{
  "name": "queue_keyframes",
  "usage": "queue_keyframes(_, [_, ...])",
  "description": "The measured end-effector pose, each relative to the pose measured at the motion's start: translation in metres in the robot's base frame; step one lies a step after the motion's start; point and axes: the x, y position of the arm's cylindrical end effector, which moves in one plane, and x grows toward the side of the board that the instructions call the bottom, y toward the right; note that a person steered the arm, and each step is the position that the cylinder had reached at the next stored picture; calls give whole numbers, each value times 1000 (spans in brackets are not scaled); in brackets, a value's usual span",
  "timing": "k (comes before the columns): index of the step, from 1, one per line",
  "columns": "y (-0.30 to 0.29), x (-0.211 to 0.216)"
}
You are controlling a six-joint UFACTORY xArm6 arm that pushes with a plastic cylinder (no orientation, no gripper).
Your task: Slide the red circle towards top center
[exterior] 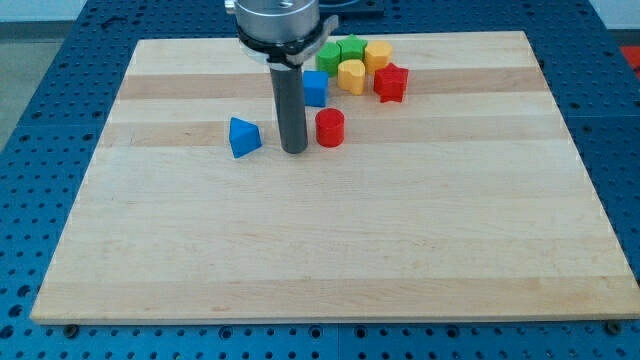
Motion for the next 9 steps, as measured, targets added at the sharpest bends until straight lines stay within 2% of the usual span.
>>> queue_keyframes(1, [41,-2])
queue_keyframes(2, [57,-12])
queue_keyframes(4, [67,-14])
queue_keyframes(5, [67,19])
queue_keyframes(7, [49,25])
queue_keyframes(9, [45,-16])
